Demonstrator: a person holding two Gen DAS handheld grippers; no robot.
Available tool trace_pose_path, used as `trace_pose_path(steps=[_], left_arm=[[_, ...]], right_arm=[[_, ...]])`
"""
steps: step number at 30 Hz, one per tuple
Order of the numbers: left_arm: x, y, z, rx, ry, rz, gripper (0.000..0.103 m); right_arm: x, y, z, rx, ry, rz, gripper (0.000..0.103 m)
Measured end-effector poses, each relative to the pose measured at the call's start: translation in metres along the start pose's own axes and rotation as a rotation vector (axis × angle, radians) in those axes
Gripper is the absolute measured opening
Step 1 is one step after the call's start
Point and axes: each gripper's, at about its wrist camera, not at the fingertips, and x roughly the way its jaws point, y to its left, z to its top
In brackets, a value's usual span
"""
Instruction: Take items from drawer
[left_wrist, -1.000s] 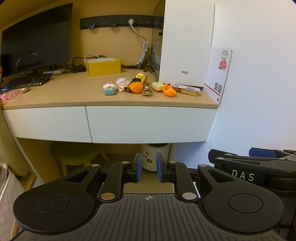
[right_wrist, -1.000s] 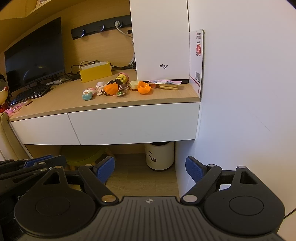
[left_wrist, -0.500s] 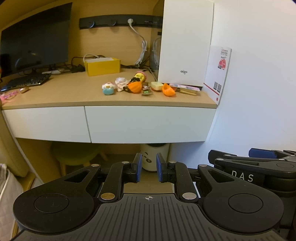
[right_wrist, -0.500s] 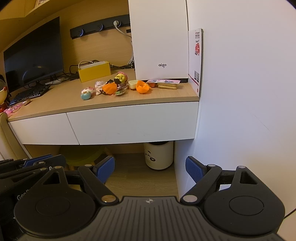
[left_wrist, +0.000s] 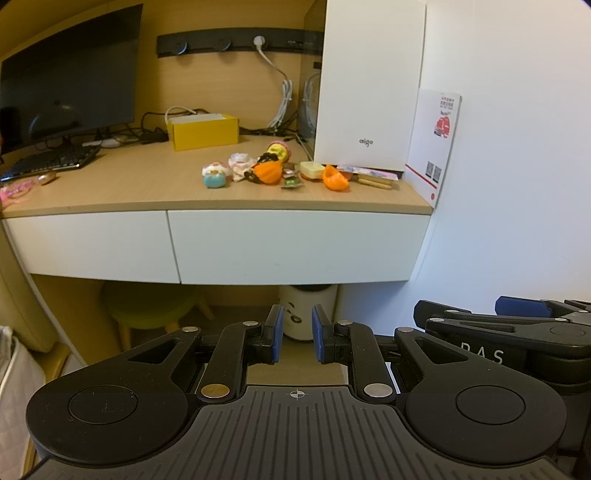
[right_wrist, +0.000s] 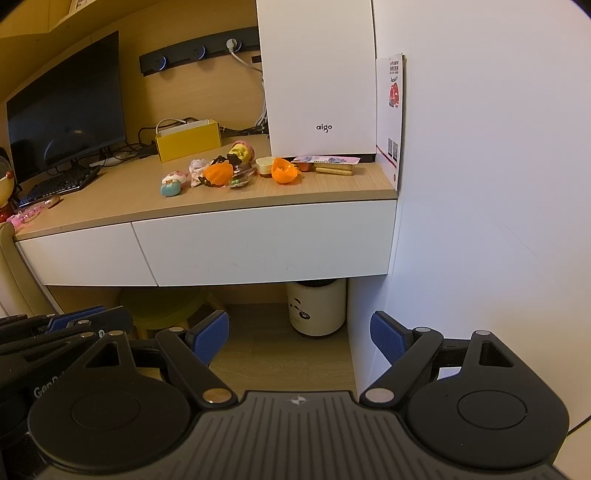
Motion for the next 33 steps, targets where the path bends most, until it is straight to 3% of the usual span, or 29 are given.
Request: trace_pose_path(steps=[33], left_arm=[[0.0027, 0.0017, -0.0013, 0.002, -0.001, 0.001, 0.019]], right_arm=[[0.0004, 0.0, 0.0008, -0.002, 0.001, 0.001, 0.085]])
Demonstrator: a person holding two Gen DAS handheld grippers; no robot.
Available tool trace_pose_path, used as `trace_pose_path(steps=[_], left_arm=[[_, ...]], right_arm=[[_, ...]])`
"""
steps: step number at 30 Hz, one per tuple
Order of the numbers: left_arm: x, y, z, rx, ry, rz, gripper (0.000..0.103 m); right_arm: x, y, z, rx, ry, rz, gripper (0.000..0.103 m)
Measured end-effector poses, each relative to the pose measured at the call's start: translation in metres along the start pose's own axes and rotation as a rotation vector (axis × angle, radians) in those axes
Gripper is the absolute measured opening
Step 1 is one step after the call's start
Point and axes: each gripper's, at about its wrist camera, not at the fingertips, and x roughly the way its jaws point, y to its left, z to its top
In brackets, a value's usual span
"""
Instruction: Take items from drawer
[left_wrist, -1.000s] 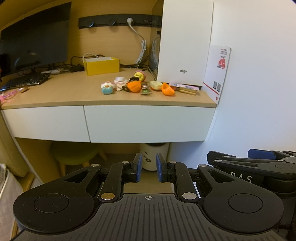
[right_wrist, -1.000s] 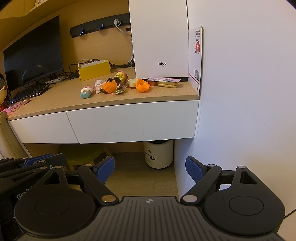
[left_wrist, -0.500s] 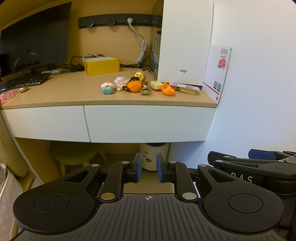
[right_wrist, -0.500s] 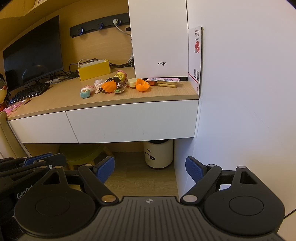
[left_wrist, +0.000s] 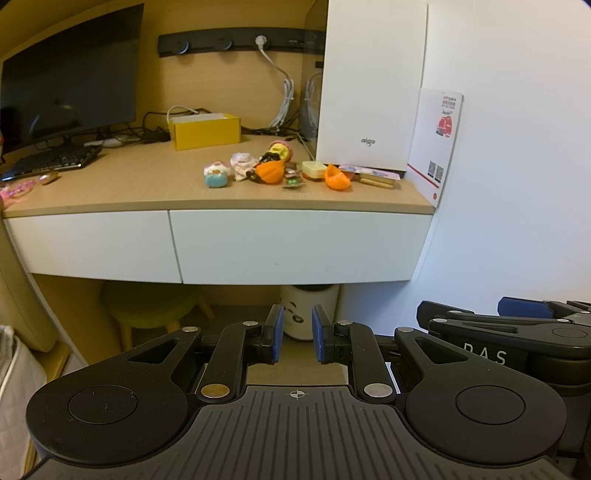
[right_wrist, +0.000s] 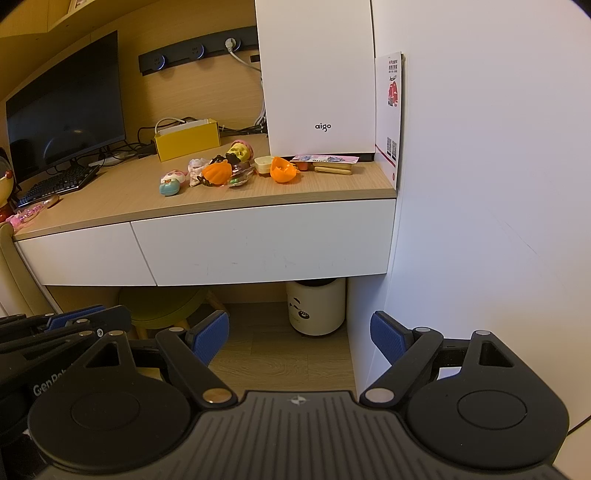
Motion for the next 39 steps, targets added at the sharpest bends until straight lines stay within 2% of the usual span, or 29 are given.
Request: trace_pose_path(steps=[17, 21, 27, 31, 35, 37, 39], left_arm=[[0.0, 0.002, 0.0, -0.011, -0.004, -0.013, 0.018], [-0.004, 0.005, 0.0, -0.046, -0.061, -0.056, 0.017], [0.003, -0.002, 0.004, -0.015, -0.123, -0.018, 0.017], [0.012, -0.003, 0.007, -0.006, -0.106, -0.077, 0.017], [0.021, -0.007, 0.011, 0.008, -0.062, -0.037, 0.017], [0.026, -0.01, 0.013, 0.036, -0.065, -0.021, 0.017], [0.035, -0.01, 0.016, 0.041, -0.043, -0.032, 0.017]], right_arm=[[0.0, 0.001, 0.001, 0.001, 0.0, -0.001, 0.085], [0.0, -0.001, -0.002, 0.003, -0.009, -0.004, 0.085], [0.004, -0.007, -0.006, 0.013, -0.009, -0.021, 0.085], [0.005, -0.012, -0.002, 0.022, -0.014, -0.018, 0.085], [0.008, -0.02, 0.006, 0.027, -0.019, -0.017, 0.085], [0.012, -0.024, 0.011, 0.041, -0.014, -0.014, 0.085], [0.016, -0.027, 0.013, 0.044, -0.008, -0.008, 0.085]])
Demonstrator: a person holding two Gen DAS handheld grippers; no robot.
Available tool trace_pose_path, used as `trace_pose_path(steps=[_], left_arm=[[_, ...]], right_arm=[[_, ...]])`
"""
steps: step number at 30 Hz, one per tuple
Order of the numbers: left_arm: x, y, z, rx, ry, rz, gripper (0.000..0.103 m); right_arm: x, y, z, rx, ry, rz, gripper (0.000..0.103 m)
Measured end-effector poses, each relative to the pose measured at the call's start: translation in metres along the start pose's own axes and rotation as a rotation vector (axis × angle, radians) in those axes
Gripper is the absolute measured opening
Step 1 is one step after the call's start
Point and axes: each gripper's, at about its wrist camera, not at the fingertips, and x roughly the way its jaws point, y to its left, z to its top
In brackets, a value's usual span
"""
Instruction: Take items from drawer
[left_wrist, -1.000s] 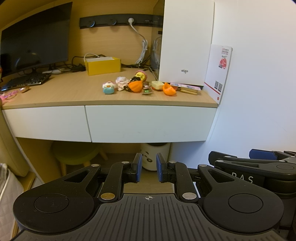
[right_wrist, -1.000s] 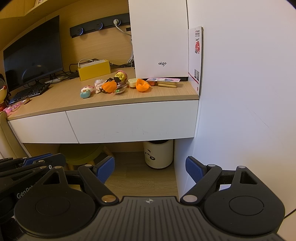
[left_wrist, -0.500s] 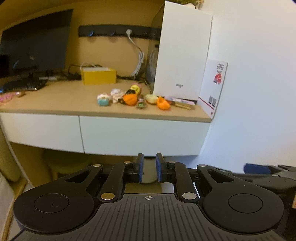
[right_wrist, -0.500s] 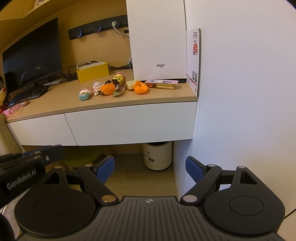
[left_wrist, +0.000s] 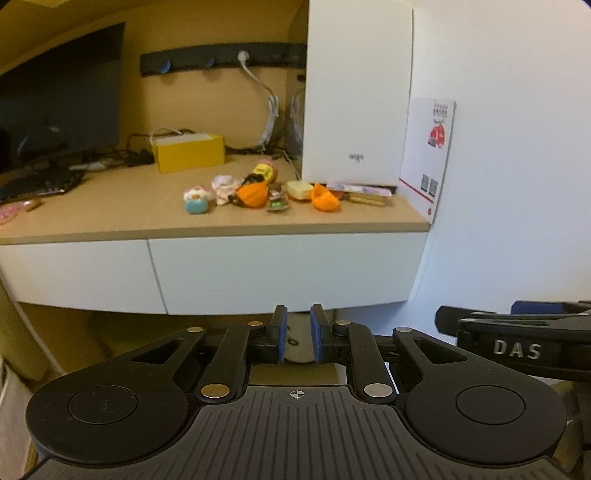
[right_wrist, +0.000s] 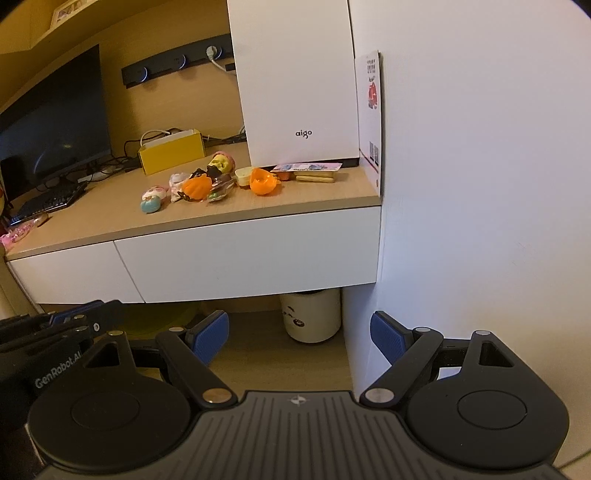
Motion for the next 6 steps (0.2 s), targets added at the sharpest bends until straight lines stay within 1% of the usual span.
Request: trace_pose_path(steps=[3, 6], left_arm=[[0.018, 0.007, 0.008, -0.04, 0.05, -0.057, 0.017], [0.028, 0.022, 0.018, -0.071, 0.067, -0.062, 0.016]], right_arm=[[0.004, -0.005, 0.006, 0.014, 0.001, -0.004, 0.085], [0.01, -0.011, 0.02, 0.067, 0.014, 0.015, 0.085]])
